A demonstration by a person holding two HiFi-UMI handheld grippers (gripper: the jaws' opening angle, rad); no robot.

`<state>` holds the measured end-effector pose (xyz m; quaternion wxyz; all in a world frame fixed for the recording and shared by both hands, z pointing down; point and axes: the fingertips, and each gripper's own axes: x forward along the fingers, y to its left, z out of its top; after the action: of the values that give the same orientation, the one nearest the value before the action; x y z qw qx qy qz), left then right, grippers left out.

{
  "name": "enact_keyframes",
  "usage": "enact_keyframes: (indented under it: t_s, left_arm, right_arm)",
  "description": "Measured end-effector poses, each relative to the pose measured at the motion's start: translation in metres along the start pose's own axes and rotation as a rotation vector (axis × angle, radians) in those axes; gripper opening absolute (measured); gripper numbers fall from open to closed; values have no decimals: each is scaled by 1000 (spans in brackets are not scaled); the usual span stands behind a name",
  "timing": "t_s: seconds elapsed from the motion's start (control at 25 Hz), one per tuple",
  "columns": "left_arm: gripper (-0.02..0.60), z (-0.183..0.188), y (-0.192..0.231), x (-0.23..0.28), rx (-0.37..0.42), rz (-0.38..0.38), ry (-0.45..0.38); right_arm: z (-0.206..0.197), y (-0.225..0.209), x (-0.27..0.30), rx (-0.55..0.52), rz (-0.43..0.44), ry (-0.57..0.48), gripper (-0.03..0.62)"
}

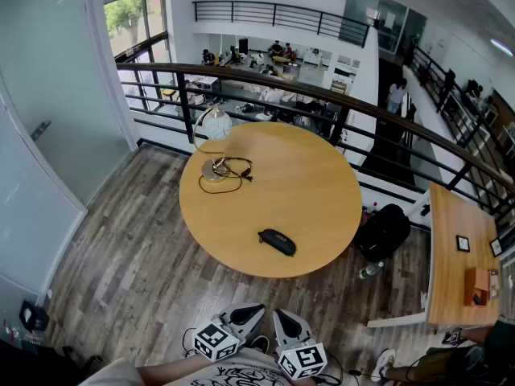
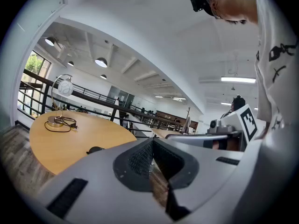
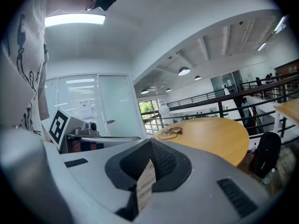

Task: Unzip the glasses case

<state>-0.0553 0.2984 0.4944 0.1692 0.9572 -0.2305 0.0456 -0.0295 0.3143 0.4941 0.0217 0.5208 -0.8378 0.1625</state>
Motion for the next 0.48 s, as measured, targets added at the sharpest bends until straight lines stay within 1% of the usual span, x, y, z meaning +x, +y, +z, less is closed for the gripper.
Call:
enact_keyframes:
  t_s: [0.48]
  left_arm:
    - [6,-11,-30,23,4,-10,21]
  right_arm:
    - [-8,-28,-33,29,-24,1,23]
